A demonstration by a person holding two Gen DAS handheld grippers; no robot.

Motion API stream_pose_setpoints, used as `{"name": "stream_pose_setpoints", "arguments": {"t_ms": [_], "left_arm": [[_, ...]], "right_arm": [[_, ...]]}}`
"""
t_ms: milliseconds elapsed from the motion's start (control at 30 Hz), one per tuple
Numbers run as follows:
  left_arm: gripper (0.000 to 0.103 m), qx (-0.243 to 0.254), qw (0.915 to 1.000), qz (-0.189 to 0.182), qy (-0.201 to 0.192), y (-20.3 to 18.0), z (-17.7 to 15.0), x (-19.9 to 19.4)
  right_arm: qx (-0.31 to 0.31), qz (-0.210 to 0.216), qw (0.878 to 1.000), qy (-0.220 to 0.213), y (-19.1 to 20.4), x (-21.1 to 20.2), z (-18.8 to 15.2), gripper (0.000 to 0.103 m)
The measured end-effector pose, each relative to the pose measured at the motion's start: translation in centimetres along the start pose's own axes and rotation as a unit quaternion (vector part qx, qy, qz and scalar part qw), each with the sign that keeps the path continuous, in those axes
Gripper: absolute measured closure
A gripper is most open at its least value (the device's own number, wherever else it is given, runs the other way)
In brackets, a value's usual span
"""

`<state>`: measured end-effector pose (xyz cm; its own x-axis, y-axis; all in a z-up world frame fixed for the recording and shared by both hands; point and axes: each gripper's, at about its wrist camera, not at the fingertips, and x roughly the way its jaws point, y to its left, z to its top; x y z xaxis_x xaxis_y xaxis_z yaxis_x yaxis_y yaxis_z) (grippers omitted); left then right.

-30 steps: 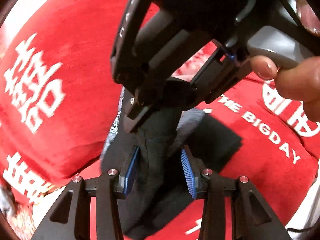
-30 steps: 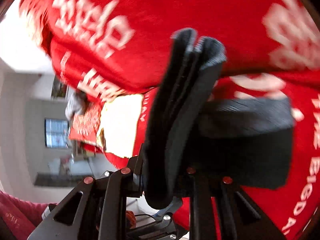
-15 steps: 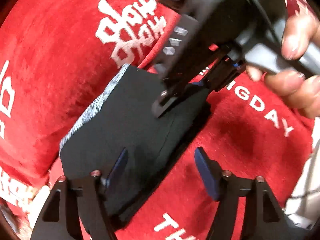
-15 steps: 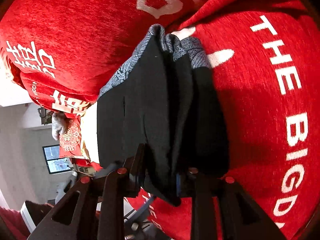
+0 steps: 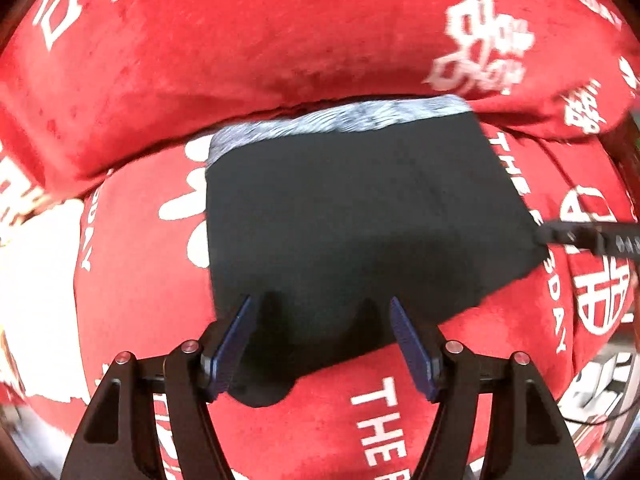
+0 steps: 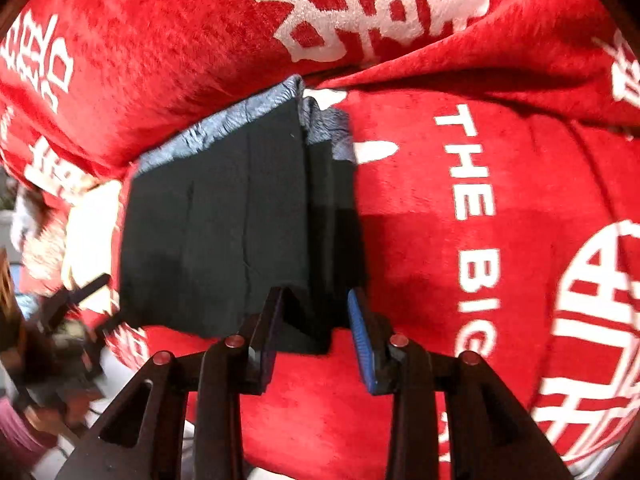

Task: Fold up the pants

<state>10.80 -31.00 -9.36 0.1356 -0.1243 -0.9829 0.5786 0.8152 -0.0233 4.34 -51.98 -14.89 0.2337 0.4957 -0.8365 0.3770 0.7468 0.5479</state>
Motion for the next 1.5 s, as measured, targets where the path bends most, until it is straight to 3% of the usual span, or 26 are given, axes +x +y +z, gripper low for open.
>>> {"name": "stream_pose_setpoints", "arguments": {"t_ms": [167,333,533,633,833,1067,1233,1300,1333,1500], "left_arm": [[0.032,-0.005,0.9998,0.008,0.015,1.1,-0.2,1.1],[0.032,-0.009,0.9997,0.005,0.022,1.7,-0.4,1.5],[0.032,-0.012,0.9996,0.001,0.024,1.9,-0.2,1.5],[0.015,-0.017,0.9995,0.001,0.026,2.1,-0.2,1.6],[0.015,-0.021,0.9992,0.003,0.034,2.4,-0.1,2.1],[0.015,-0.027,0.9987,-0.001,0.042,2.8,0.2,2.6],[0.015,-0.031,0.9984,-0.004,0.048,3.0,0.5,2.9],[0.009,-0.031,0.9983,-0.004,0.049,3.1,0.6,3.1],[0.000,-0.031,0.9982,0.000,0.050,3.1,0.7,3.2],[0.000,-0.036,0.9978,-0.004,0.056,3.5,0.9,3.5]], "right_arm": [[0.007,-0.038,0.999,0.016,-1.0,1.1,-1.4,0.065],[0.028,-0.037,0.999,0.009,-1.1,0.8,-1.8,0.065],[0.021,-0.040,0.999,0.010,-1.1,-0.8,-2.0,0.055],[0.021,-0.041,0.999,0.008,-0.7,-0.9,-2.0,0.043],[0.016,-0.038,0.999,0.008,0.0,-0.6,-1.5,0.042],[0.015,-0.031,0.999,0.004,0.3,-0.4,-0.7,0.024],[0.015,-0.016,1.000,-0.022,0.0,-0.7,-0.2,0.018],[0.018,-0.009,0.999,-0.027,-0.2,-0.8,-0.1,0.005],[0.020,-0.005,0.999,-0.028,-0.4,-0.7,0.0,0.003],[0.035,-0.006,0.999,-0.021,-1.0,-0.1,0.3,0.000]]}}
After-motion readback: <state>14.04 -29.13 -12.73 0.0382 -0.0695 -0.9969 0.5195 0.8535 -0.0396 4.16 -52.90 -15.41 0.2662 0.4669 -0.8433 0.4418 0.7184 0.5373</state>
